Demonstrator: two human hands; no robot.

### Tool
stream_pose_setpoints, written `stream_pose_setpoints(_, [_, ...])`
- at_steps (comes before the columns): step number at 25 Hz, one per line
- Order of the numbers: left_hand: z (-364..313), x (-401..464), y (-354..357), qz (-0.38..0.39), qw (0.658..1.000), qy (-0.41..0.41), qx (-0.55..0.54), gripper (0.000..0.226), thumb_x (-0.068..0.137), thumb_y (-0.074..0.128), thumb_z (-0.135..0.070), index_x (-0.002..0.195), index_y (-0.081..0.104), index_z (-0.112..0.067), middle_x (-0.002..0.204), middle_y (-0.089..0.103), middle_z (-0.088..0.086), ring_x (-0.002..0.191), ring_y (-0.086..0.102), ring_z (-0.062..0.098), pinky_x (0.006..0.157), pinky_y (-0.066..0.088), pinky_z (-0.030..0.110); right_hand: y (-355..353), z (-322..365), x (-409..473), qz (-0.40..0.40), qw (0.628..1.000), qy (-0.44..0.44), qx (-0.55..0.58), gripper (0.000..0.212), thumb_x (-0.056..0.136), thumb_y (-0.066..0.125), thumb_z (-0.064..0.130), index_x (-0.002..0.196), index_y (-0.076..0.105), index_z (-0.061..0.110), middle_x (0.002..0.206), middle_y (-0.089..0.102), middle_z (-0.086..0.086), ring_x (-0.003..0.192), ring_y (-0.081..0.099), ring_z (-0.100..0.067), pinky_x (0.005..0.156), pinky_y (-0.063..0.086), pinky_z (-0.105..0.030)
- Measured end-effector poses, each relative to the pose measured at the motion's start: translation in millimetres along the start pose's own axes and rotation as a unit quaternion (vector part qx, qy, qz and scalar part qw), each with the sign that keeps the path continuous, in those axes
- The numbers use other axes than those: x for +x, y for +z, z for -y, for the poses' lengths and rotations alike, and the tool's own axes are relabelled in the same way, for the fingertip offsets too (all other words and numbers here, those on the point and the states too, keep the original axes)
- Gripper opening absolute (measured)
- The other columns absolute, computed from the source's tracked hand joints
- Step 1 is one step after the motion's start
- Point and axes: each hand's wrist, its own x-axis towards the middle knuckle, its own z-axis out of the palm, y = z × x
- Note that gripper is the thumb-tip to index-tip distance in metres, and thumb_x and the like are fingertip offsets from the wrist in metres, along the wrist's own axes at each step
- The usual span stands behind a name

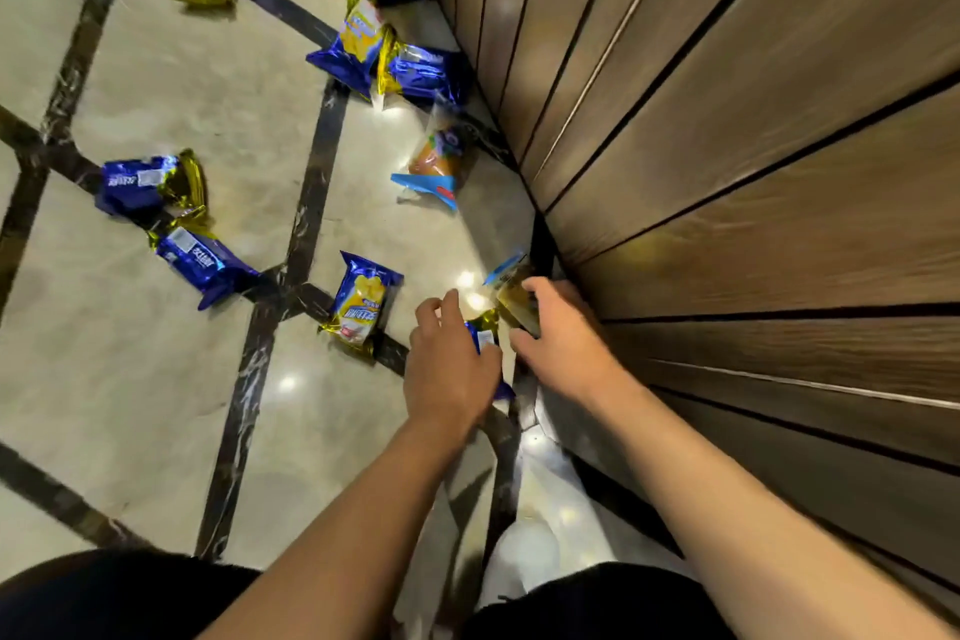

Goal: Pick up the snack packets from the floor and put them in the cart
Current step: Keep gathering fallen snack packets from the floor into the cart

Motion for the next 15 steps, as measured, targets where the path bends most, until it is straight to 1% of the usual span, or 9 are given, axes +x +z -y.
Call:
stream_pose_setpoints(2, [18.0, 21.0, 28.3, 0.017, 0.999, -0.023, 0.016, 0.080, 0.087, 0.062, -0.033, 0.154, 0.020, -0.017, 0.156, 0.019, 0.010, 0.139, 0.030, 0.034, 0.110, 0.032, 0.043, 10.1, -15.4, 32.0, 0.001, 0.997, -0.033, -0.067, 0.058, 0.082, 0.066, 0.034, 0.135, 0.045, 0.024, 0.131, 0.047, -0.005, 0.123, 0.045, -0.027, 0.103, 0.041, -0.038])
stream_pose_setpoints(4, [36.0, 33.7, 57.8, 0.026, 0.998, -0.044, 0.028, 0.088, 0.085, 0.065, -0.041, 0.155, 0.016, -0.019, 0.158, 0.012, 0.011, 0.143, 0.022, 0.035, 0.114, 0.028, 0.044, 22.9, -28.2, 56.0, 0.011, 0.986, -0.073, -0.149, 0.069, 0.084, 0.067, 0.040, 0.145, 0.038, 0.023, 0.140, 0.038, -0.005, 0.129, 0.035, -0.027, 0.106, 0.037, -0.036])
stream_pose_setpoints(6, [50.1, 43.6, 81.9, 0.021, 0.998, -0.049, 0.028, 0.094, 0.083, 0.067, -0.047, 0.155, 0.012, -0.022, 0.159, 0.007, 0.009, 0.144, 0.018, 0.036, 0.116, 0.026, 0.045, 37.8, -40.0, 71.7, 0.011, 0.975, -0.097, -0.200, 0.081, 0.083, 0.070, 0.044, 0.150, 0.028, 0.026, 0.149, 0.027, -0.004, 0.134, 0.027, -0.027, 0.107, 0.037, -0.040])
stream_pose_setpoints(8, [59.8, 46.5, 99.7, 0.014, 0.998, -0.052, 0.012, 0.098, 0.082, 0.069, -0.048, 0.156, 0.009, -0.025, 0.158, 0.002, 0.006, 0.143, 0.018, 0.036, 0.115, 0.027, 0.046, 54.1, -52.6, 81.9, 0.005, 0.968, -0.106, -0.229, 0.089, 0.081, 0.073, 0.045, 0.152, 0.023, 0.029, 0.155, 0.016, -0.005, 0.138, 0.022, -0.028, 0.107, 0.038, -0.044])
stream_pose_setpoints(10, [63.1, 44.3, 111.8, 0.003, 0.999, -0.039, 0.008, 0.101, 0.081, 0.071, -0.046, 0.155, 0.005, -0.028, 0.158, 0.001, 0.005, 0.141, 0.020, 0.036, 0.115, 0.028, 0.046, 63.7, -62.4, 90.7, -0.013, 0.959, -0.106, -0.264, 0.094, 0.078, 0.076, 0.044, 0.153, 0.021, 0.030, 0.156, 0.013, -0.007, 0.137, 0.026, -0.031, 0.106, 0.038, -0.043])
stream_pose_setpoints(12, [64.7, 44.9, 120.2, -0.008, 0.999, -0.034, 0.004, 0.104, 0.079, 0.074, -0.044, 0.154, 0.002, -0.028, 0.157, 0.003, 0.007, 0.139, 0.024, 0.035, 0.114, 0.031, 0.045, 67.7, -71.0, 100.1, -0.022, 0.962, -0.071, -0.263, 0.099, 0.076, 0.079, 0.042, 0.153, 0.017, 0.029, 0.153, 0.017, -0.011, 0.134, 0.033, -0.033, 0.105, 0.038, -0.042])
stream_pose_setpoints(15, [65.3, 53.5, 127.4, -0.031, 0.999, -0.039, 0.004, 0.102, 0.078, 0.075, -0.042, 0.152, 0.007, -0.024, 0.152, 0.018, 0.009, 0.132, 0.031, 0.032, 0.109, 0.036, 0.042, 75.6, -80.3, 110.8, -0.024, 0.974, -0.028, -0.222, 0.104, 0.074, 0.081, 0.037, 0.153, 0.013, 0.033, 0.146, 0.029, -0.013, 0.129, 0.041, -0.033, 0.101, 0.040, -0.041])
